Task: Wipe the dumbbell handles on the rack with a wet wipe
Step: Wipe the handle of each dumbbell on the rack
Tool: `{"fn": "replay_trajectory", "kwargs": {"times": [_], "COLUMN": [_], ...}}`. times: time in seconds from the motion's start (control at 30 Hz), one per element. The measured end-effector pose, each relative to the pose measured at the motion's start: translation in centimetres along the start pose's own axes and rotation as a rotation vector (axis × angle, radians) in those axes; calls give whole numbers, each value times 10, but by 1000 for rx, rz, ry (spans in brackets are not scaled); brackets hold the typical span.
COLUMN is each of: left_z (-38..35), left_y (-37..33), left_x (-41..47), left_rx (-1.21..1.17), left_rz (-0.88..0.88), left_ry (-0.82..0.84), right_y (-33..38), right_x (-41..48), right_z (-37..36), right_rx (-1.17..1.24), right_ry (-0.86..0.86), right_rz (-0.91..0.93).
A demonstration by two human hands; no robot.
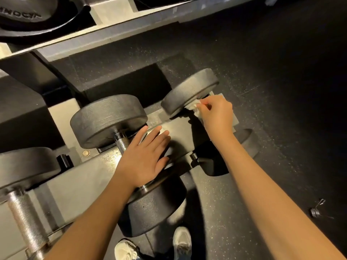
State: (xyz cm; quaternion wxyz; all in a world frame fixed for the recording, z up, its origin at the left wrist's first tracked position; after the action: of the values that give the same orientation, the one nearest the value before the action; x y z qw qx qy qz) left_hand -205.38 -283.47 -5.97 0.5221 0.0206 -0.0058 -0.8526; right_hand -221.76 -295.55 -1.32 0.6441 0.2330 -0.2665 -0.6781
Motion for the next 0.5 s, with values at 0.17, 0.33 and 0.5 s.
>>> {"fn": "replay_trajectory", "kwargs": {"times": [0.17, 0.33, 0.5], "left_z": [0, 1, 1], "left_y": [0, 0, 1], "left_x": [0, 0, 1], "left_rx": [-6, -9, -19], "left_rz": [13, 28, 33], "left_ry": [-5, -4, 7], "right_y": [-16, 1, -4], "right_x": [-14, 3, -2], "right_z": [9, -2, 6], "right_rx": [-221, -103, -159], "right_ry": [113, 48, 93], "right_rz": [24, 26, 32]}}
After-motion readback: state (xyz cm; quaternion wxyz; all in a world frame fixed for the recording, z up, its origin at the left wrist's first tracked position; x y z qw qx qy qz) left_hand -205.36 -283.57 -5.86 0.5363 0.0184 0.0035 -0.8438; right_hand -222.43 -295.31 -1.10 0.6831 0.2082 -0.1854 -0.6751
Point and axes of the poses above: each hand's wrist, its own x-axis towards the middle knuckle, its own z-axis out of the back of the hand, y = z × x, the point moved 6 cm from there along x, towards the middle knuckle, and after that the axes turned 2 degrees about -z, right-handed, at the moved point
